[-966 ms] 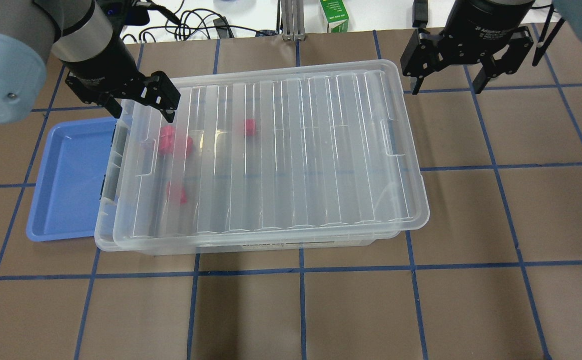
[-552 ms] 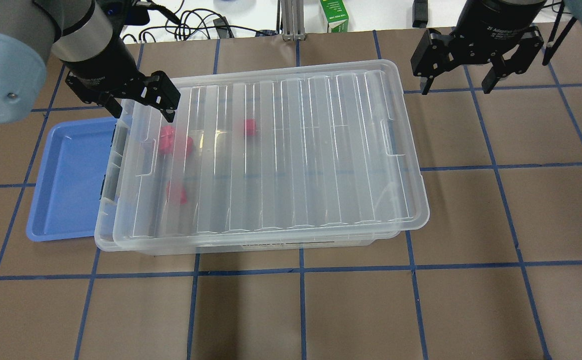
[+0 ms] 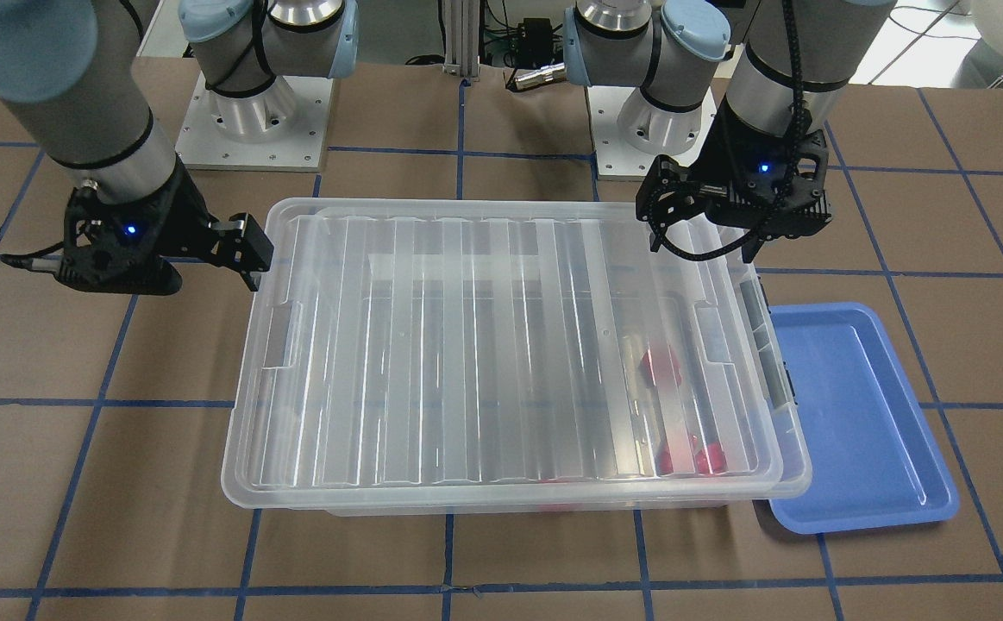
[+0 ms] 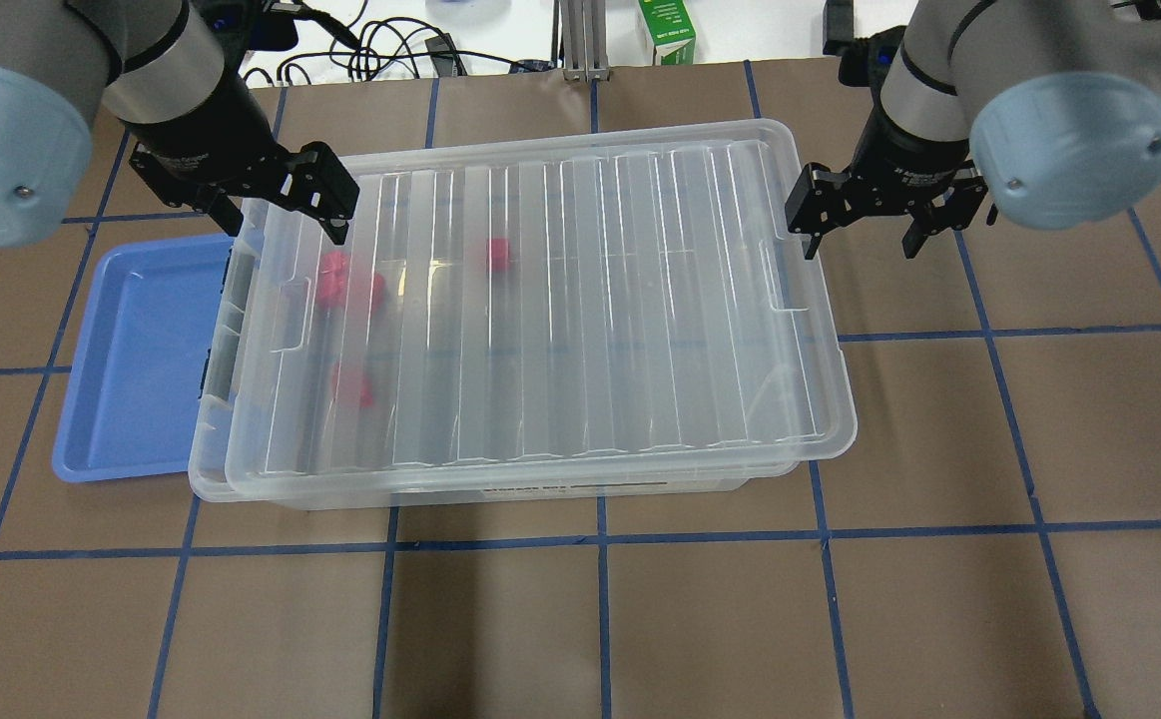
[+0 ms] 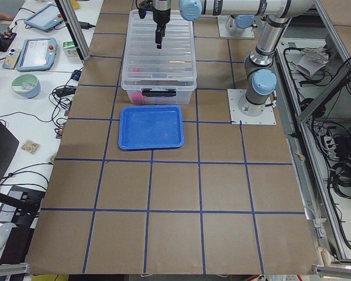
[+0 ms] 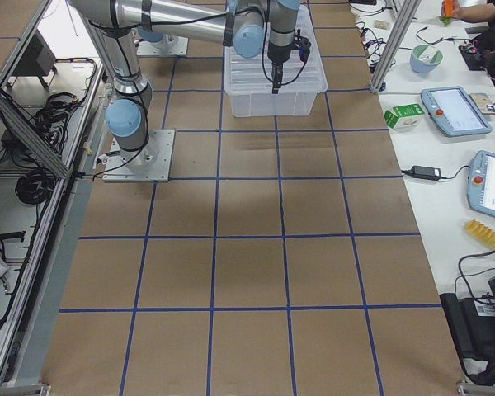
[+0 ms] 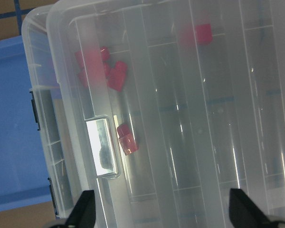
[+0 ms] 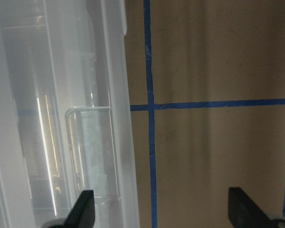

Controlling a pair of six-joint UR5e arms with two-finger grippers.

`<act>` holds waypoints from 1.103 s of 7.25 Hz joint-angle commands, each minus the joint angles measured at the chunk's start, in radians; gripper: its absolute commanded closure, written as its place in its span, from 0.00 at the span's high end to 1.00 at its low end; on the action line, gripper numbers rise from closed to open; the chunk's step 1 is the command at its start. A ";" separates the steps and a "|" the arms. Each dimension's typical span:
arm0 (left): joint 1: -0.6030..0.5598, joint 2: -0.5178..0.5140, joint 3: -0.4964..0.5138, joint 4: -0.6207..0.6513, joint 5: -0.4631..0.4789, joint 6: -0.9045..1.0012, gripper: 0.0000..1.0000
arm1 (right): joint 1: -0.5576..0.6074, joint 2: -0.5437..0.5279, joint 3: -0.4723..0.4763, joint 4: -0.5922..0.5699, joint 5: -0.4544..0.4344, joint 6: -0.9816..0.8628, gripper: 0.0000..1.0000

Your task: Place red block in blue tray from box

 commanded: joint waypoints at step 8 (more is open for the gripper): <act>0.002 -0.001 -0.001 0.001 -0.003 0.000 1.00 | -0.109 0.050 0.054 -0.101 -0.106 -0.110 1.00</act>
